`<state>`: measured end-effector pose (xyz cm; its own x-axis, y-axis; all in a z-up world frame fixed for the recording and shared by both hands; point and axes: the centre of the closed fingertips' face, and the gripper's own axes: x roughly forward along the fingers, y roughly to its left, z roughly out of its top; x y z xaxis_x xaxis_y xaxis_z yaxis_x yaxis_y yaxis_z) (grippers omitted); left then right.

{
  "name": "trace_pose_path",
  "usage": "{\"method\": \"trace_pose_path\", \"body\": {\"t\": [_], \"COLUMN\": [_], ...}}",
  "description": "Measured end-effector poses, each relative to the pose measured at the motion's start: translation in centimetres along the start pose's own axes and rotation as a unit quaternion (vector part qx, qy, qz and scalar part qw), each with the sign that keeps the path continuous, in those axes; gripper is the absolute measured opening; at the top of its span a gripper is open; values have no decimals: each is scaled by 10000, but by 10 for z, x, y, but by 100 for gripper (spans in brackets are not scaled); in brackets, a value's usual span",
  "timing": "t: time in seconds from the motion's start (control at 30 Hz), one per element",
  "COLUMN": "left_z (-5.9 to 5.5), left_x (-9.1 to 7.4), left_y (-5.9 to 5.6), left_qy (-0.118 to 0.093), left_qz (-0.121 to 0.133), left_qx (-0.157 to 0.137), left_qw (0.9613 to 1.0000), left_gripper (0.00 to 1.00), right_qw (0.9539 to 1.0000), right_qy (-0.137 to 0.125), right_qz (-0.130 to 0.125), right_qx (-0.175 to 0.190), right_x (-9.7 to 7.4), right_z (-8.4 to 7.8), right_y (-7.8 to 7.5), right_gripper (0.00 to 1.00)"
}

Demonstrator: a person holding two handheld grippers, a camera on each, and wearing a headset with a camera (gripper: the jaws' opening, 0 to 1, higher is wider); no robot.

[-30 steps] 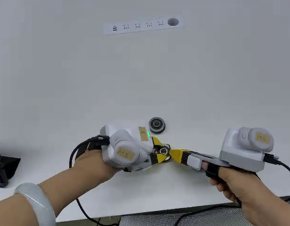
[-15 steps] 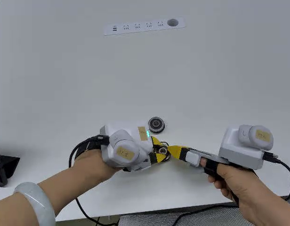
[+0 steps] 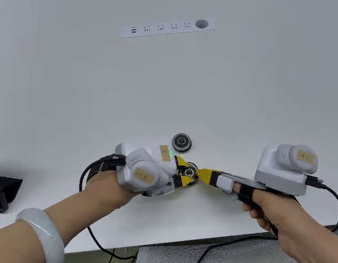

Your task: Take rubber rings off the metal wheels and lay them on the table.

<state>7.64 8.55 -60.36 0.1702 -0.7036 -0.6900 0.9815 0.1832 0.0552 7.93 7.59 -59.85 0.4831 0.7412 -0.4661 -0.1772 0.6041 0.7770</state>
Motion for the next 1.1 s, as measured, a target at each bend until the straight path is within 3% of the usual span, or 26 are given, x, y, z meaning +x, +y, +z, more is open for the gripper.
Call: {"method": "trace_pose_path", "body": {"t": [0.63, 1.1], "left_z": [6, 0], "left_x": [-7, -11], "left_y": [-1, 4], "left_qy": [-317, -403], "left_qz": [173, 361], "left_qx": [-93, -330], "left_qw": [9993, 9980], "left_gripper": [24, 42], "right_qw": [10000, 10000], "right_qy": [52, 43], "right_qz": [-22, 64], "right_qx": [-9, -21], "right_x": [0, 0], "right_z": [-2, 0], "right_y": [-1, 7], "right_gripper": [2, 2]}}
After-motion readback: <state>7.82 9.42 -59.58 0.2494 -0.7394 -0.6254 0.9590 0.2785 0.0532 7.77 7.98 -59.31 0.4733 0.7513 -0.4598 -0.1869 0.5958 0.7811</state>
